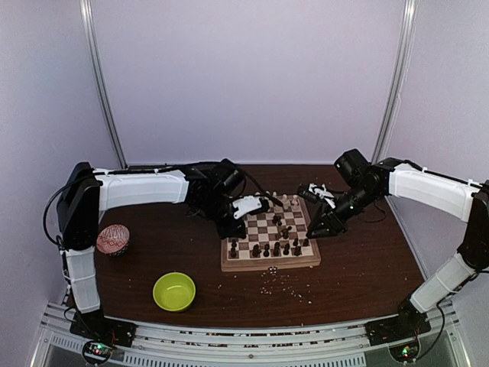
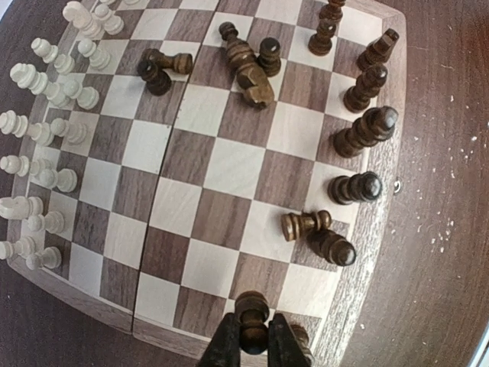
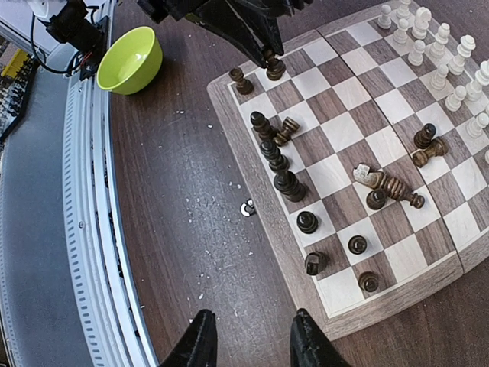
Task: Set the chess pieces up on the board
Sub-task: Place the pawn on the chessboard.
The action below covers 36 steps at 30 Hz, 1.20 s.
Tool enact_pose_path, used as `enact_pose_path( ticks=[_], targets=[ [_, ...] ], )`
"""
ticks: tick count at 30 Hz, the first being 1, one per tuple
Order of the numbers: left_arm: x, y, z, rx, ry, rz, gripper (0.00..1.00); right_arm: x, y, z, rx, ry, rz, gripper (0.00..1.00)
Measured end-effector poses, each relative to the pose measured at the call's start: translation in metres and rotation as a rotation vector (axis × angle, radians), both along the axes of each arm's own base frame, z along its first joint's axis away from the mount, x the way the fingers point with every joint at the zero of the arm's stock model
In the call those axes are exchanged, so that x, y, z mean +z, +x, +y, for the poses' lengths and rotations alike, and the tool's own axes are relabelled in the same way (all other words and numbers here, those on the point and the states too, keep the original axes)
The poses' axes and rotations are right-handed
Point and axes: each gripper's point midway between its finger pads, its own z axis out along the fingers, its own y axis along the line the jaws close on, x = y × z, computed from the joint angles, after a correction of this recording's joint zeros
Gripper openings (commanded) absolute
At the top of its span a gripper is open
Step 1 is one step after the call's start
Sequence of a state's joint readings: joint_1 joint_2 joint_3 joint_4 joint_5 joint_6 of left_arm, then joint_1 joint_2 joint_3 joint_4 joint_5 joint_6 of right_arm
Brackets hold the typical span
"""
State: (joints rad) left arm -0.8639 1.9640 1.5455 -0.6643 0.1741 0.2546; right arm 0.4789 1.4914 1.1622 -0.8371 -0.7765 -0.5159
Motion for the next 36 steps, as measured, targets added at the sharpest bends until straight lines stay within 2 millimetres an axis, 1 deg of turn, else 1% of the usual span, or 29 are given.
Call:
enact_pose_path(
  ticks=[5, 17, 24, 27, 31, 36],
  targets=[
    [-0.01, 0.002, -0.002, -0.007, 0.018, 0.014, 0.17, -0.001, 0.0, 0.0, 0.0, -0.001, 0.001, 0.34],
    [-0.031, -0.002, -0.004, -0.02, 0.053, 0.048, 0.19, -0.002, 0.0, 0.0, 0.0, 0.001, -0.002, 0.34],
    [-0.04, -0.005, -0.011, -0.035, 0.063, 0.056, 0.19, -0.002, 0.001, 0.001, 0.0, 0.003, -0.007, 0.34],
    [-0.042, -0.006, -0.013, -0.04, 0.066, 0.058, 0.2, -0.002, 0.001, 0.001, 0.0, 0.003, -0.007, 0.34],
    [-0.041, -0.006, -0.014, -0.042, 0.064, 0.056, 0.26, -0.002, 0.001, 0.001, 0.0, 0.004, -0.007, 0.34],
    [-0.037, -0.006, -0.016, -0.045, 0.057, 0.048, 0.3, -0.002, 0.001, 0.001, 0.0, 0.003, -0.007, 0.34]
  ],
)
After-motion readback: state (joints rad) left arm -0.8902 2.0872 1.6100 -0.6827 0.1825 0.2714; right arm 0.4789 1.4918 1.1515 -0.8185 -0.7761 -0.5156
